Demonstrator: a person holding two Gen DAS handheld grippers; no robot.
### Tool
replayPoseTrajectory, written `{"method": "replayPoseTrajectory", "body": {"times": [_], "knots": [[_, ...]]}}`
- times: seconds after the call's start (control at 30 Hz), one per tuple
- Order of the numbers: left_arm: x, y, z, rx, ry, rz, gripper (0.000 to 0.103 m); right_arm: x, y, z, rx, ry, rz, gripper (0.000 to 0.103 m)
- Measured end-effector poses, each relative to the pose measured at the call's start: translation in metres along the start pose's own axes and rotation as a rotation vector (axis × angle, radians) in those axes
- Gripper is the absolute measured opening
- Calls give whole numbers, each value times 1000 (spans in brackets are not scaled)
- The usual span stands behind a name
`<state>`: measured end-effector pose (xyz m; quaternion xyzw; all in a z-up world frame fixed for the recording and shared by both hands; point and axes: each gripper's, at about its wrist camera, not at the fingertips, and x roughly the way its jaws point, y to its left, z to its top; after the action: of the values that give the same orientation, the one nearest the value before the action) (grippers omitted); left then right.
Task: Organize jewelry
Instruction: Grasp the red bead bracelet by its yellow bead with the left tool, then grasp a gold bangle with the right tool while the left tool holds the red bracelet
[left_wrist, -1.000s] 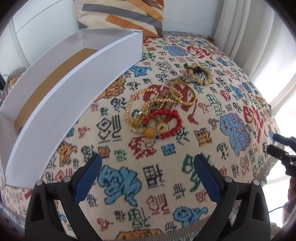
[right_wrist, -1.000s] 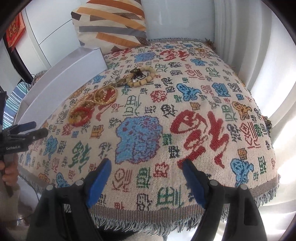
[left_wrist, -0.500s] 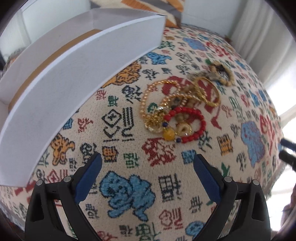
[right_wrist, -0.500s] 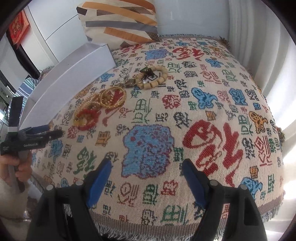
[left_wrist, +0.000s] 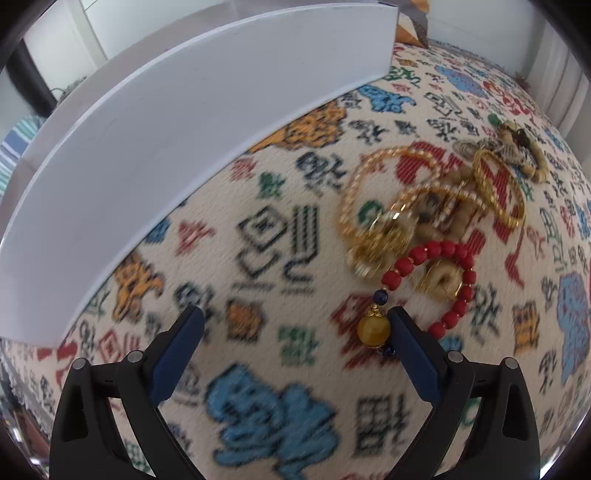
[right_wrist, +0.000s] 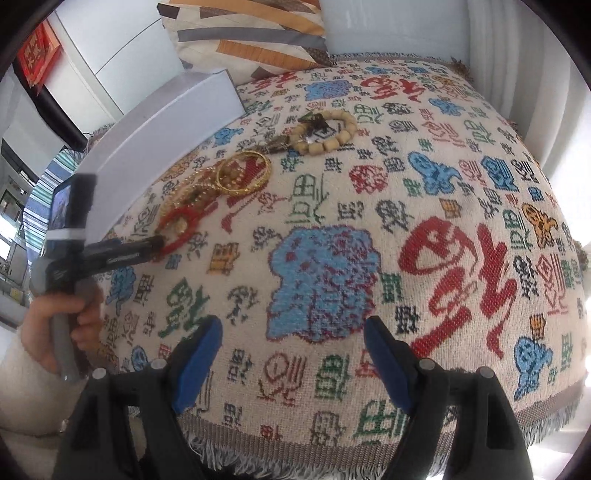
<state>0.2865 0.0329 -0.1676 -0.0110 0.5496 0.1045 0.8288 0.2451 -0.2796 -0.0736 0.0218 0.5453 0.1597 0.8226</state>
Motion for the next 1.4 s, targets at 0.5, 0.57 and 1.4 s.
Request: {"method": "replayPoseTrajectory", "body": {"times": [0.5, 0.57, 1.4], "knots": [[-32, 24, -52, 31, 51, -102, 47, -7, 21, 8, -30, -35, 18, 81], [-35, 17, -52, 58, 47, -120, 33, -11, 25, 12, -35, -49, 13, 81], [-99, 85, -6, -229, -68, -580, 16, 73, 51, 150, 128, 128, 324, 46]]}}
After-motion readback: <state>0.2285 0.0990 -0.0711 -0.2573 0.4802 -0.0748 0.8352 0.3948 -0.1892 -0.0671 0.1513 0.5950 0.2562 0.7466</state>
